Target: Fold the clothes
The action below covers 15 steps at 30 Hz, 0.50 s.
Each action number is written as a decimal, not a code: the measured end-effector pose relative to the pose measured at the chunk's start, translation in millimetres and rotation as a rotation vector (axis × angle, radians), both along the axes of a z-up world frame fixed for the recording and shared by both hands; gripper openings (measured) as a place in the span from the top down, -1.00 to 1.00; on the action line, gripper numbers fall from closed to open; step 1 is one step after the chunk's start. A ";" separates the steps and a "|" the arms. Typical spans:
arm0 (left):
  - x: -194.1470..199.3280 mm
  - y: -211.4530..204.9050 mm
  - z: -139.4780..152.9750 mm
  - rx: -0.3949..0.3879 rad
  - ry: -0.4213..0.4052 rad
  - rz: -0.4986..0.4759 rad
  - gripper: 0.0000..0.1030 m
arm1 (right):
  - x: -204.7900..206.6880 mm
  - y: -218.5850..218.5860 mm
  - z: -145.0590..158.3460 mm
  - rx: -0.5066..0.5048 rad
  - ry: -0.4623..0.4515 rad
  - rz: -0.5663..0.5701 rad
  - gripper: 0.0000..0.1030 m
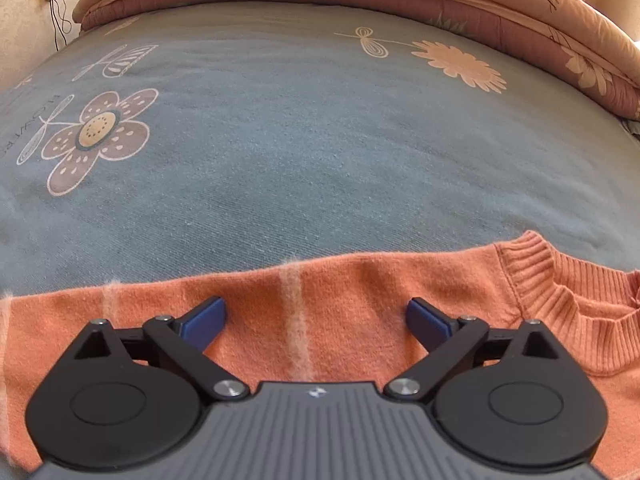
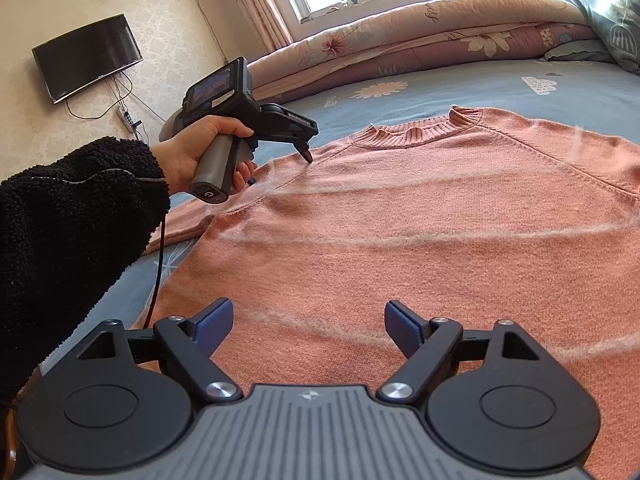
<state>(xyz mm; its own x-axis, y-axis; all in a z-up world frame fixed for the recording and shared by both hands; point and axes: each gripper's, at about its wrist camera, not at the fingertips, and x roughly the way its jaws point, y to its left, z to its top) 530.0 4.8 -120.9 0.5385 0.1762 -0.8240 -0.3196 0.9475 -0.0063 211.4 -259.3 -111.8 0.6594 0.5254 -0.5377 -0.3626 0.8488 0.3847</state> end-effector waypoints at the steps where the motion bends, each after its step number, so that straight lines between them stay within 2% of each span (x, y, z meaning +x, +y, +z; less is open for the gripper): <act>1: -0.3 4.0 2.0 0.009 -0.009 0.016 -0.88 | -1.0 0.4 1.3 -0.004 -0.005 0.001 -0.67; 4: -5.9 18.8 12.1 0.026 -0.033 0.061 -0.87 | -3.7 -1.0 6.3 -0.015 -0.024 -0.016 -0.67; 7: -27.4 37.0 29.5 0.018 -0.045 0.052 -0.87 | -7.5 -3.9 12.8 -0.007 -0.046 -0.019 -0.69; 12: -69.3 71.2 43.9 -0.035 -0.008 0.016 -0.88 | -12.7 -2.8 19.8 0.000 -0.069 -0.011 -0.73; 15: -88.5 94.5 34.4 -0.102 0.024 0.040 -0.88 | -14.8 0.8 20.3 -0.009 -0.075 -0.003 -0.73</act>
